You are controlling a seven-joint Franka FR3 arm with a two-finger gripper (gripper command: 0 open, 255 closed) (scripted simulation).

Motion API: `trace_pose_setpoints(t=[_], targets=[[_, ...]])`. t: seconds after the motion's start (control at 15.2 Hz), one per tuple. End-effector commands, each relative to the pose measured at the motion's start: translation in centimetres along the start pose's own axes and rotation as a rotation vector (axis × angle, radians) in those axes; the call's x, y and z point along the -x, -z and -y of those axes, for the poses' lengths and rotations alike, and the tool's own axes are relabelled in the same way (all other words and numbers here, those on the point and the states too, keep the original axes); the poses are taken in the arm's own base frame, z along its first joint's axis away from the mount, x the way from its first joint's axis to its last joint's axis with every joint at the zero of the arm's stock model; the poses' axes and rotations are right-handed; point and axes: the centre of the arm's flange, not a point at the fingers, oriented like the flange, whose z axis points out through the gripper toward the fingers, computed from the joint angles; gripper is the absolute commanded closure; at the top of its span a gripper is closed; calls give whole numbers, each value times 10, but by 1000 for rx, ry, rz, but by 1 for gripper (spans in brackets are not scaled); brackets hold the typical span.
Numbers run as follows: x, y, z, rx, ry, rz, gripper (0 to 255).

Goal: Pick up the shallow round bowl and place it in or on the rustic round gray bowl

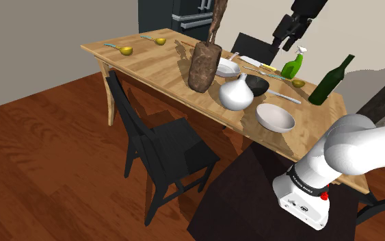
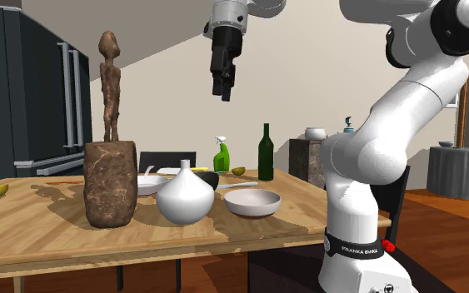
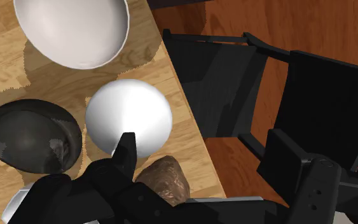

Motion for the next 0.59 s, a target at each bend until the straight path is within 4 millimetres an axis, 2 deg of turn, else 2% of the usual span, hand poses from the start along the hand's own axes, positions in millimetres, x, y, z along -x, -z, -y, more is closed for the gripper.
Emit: trace_pose_setpoints(t=[0.0, 0.53], targets=[[0, 0, 0, 0, 0, 0, 0], [18, -66, -83, -25, 7, 25, 0]])
